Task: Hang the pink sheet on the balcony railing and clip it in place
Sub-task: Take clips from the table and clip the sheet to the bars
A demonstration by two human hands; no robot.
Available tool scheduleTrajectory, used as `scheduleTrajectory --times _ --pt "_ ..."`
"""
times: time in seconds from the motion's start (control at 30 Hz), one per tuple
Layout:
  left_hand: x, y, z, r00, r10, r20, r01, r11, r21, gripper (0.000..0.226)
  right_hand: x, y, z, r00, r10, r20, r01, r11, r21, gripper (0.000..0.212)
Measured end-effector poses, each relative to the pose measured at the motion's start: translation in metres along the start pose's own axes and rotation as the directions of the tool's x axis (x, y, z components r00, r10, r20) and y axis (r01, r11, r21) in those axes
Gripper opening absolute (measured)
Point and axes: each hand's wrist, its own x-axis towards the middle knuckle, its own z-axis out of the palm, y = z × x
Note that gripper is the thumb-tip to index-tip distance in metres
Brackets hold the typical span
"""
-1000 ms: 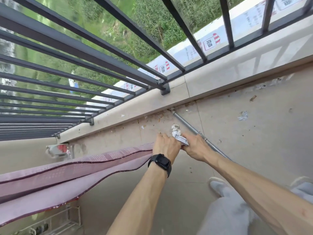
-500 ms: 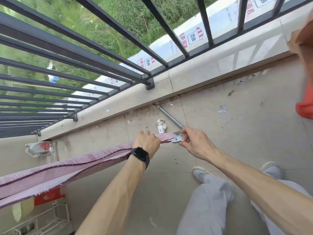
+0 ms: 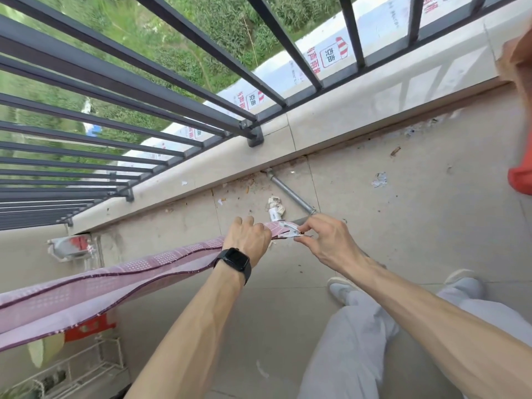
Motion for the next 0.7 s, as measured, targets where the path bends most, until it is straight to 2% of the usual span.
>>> scheduleTrajectory --times 0.07,0.23,0.3,0.47,0.57,0.7 --pt "0.0 -0.001 0.003 1.0 0.005 -0.007 -0.005 1.0 -0.006 0.03 0.005 -0.004 -0.001 1.0 0.013 0.017 -0.013 1.0 -0.003 0.019" --pt "-0.002 -0.004 0.007 0.999 0.006 -0.035 -0.007 1.0 -0.018 0.026 0.018 -0.021 0.016 0.974 -0.056 0.219 0.075 0.994 -0.075 0.02" --pt "-0.004 -0.003 0.008 0.999 0.008 -0.04 -0.008 1.0 -0.005 0.026 0.024 -0.024 0.023 0.969 -0.031 0.245 0.061 0.991 -0.117 0.026" --pt "-0.012 0.007 -0.006 1.0 -0.015 -0.005 0.015 0.999 0.046 0.027 0.016 -0.026 0.01 0.981 0.025 0.194 0.001 0.991 -0.134 0.048" --pt "-0.028 0.013 -0.029 1.0 -0.014 -0.016 0.014 1.0 0.007 0.03 -0.015 -0.034 -0.021 0.985 0.151 0.085 -0.137 0.979 -0.15 0.044" --pt "-0.062 0.027 -0.066 0.999 0.012 -0.035 -0.016 0.993 -0.12 0.03 -0.077 -0.06 -0.07 0.957 0.288 0.047 -0.268 0.931 -0.248 0.037"
